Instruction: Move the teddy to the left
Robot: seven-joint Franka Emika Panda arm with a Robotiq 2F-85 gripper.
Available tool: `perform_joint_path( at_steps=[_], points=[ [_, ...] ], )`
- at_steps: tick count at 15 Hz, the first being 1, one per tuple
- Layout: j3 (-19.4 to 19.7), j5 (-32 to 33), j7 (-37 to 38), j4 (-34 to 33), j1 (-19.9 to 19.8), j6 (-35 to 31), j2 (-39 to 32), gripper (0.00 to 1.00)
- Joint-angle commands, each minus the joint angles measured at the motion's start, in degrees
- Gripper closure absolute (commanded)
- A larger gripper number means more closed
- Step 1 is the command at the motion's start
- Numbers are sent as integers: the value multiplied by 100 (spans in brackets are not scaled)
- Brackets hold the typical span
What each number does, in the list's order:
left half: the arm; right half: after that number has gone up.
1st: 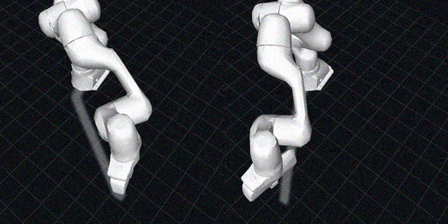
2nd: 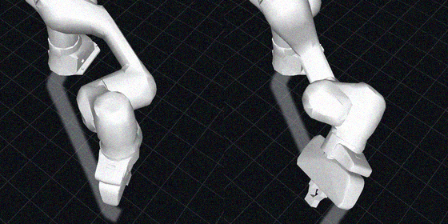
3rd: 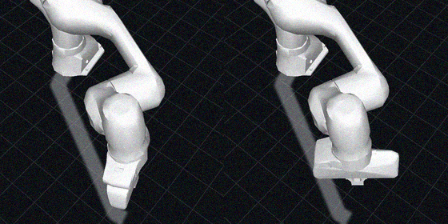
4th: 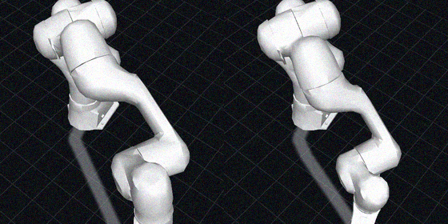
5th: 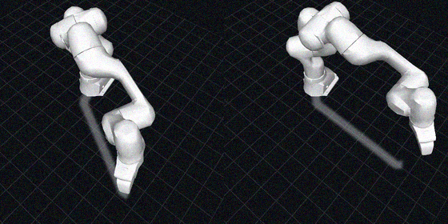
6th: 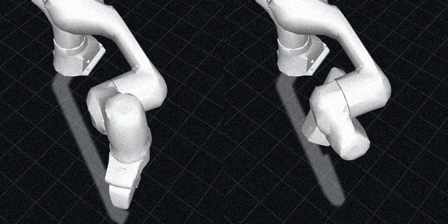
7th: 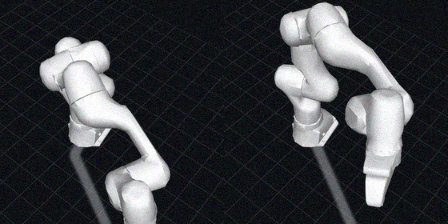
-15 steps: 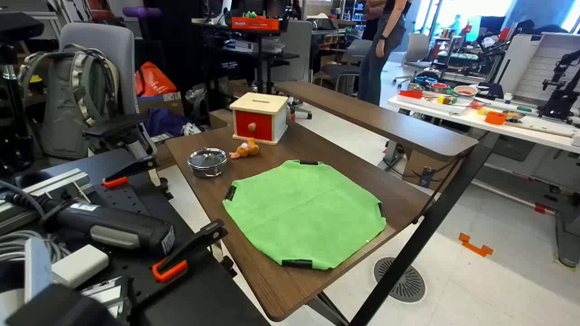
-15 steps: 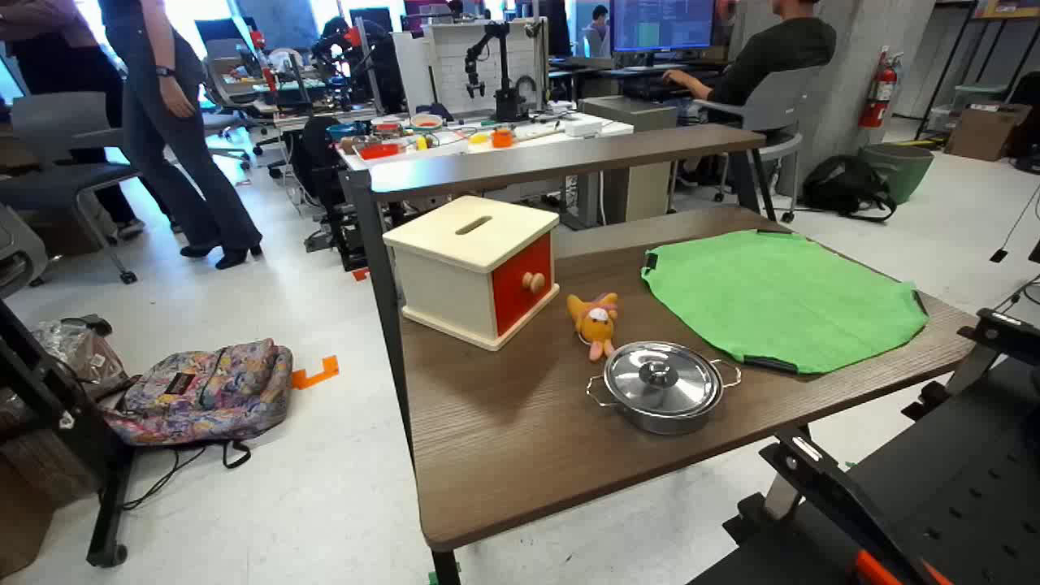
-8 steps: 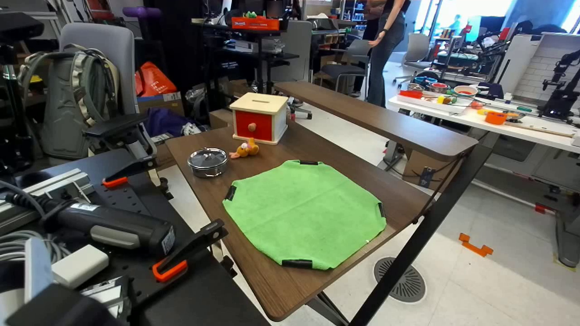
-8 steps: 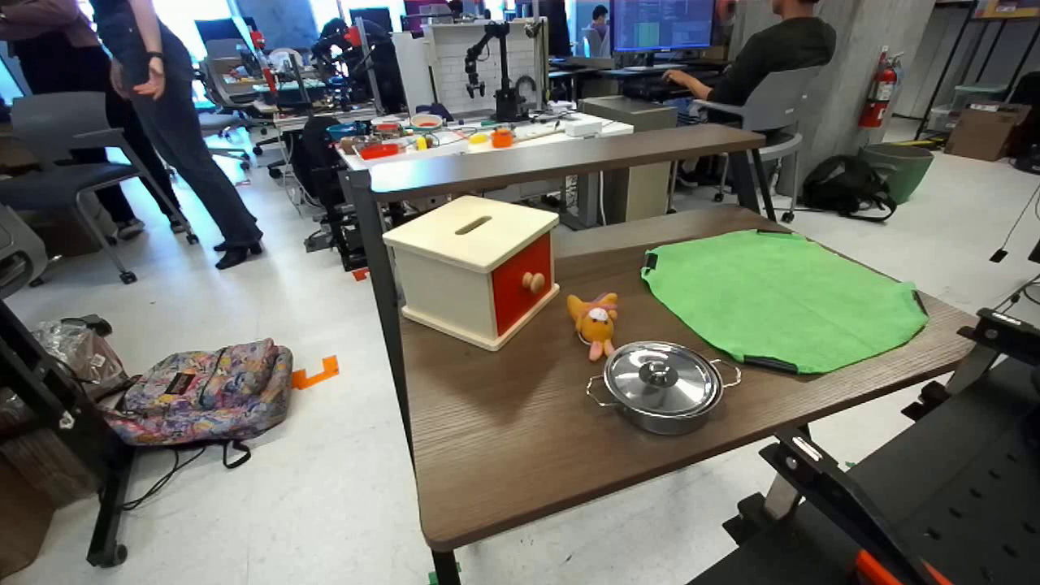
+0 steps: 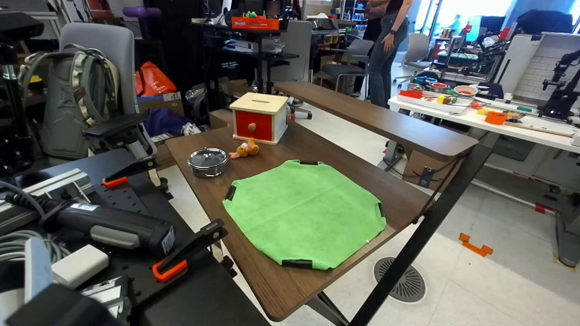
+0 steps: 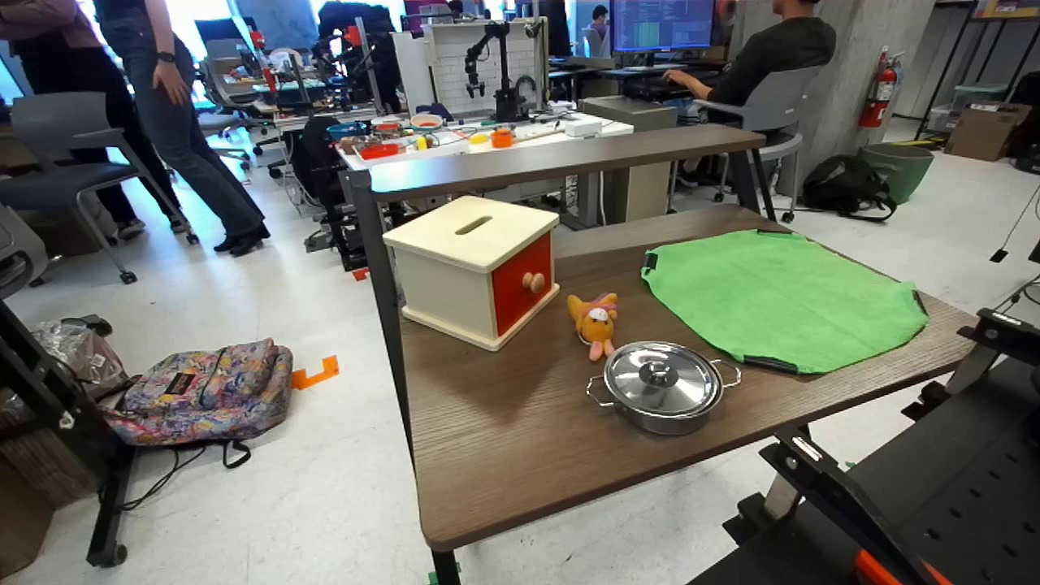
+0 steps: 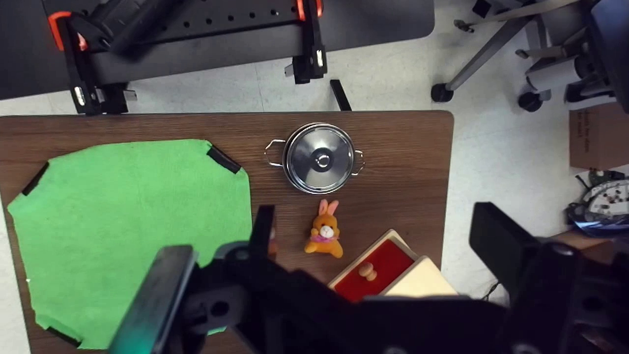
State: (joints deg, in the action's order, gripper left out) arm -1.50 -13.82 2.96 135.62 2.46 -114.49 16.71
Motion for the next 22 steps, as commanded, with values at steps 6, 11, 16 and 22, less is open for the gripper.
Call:
perform_joint_path(
  at_steps=[6,11,16,22],
  points=[
    [-178,213,-74,82,103,-2076,-1706,0],
    [-253,399,21,17,188,-3306,-2616,0],
    [-159,931,347,-228,300,-4145,-3598,0],
    [-45,1172,660,-892,513,-4333,-4609,0]
  ],
)
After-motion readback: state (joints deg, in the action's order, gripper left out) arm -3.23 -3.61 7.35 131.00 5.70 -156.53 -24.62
